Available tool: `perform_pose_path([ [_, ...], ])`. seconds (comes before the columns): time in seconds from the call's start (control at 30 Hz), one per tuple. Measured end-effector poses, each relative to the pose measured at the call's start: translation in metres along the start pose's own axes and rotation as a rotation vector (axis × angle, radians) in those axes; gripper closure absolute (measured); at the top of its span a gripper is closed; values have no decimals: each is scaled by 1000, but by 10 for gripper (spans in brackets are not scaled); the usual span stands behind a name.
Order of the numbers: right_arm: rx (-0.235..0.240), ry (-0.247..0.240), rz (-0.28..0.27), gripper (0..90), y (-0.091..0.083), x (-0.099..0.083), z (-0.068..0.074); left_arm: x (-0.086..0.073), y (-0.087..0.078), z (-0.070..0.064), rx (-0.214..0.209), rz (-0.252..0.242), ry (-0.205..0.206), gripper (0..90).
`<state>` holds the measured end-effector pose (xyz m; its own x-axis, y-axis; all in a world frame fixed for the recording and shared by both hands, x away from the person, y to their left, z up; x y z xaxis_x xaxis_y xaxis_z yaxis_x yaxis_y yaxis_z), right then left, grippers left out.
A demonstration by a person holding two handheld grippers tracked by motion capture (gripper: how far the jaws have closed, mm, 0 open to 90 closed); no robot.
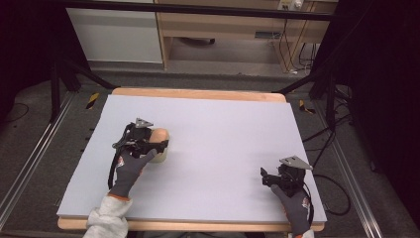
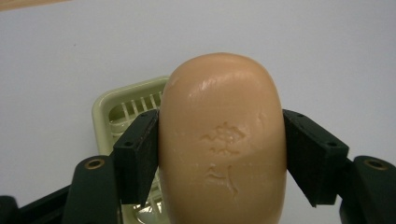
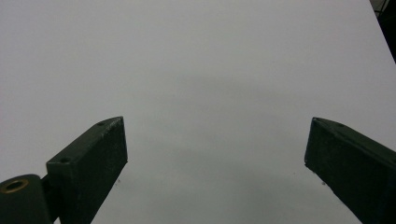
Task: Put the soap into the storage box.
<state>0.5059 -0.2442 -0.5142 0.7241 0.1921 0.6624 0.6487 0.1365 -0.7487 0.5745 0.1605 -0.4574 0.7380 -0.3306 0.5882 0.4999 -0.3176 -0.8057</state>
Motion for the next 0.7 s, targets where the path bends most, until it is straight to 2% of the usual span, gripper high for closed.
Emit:
perform_pose_path([
  [0.23, -2, 11, 3, 62, 1, 0, -1, 0, 7, 8, 6, 11, -13, 318],
  [0.7, -4, 1, 2, 62, 2, 1, 0, 0, 24, 23, 14, 30, -43, 318],
])
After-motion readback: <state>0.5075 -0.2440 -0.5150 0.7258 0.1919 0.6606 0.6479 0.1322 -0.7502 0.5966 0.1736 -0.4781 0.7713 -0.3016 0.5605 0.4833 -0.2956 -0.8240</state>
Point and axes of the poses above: each handheld gripper's, and its own axes: y roughly forward along the jaws, x roughly out of its top, z roughly to its left, the point moved 8 cm from there along y, roughly forward along the jaws, and after that the axes turned 12 degrees about z, right-handed, at the moved point
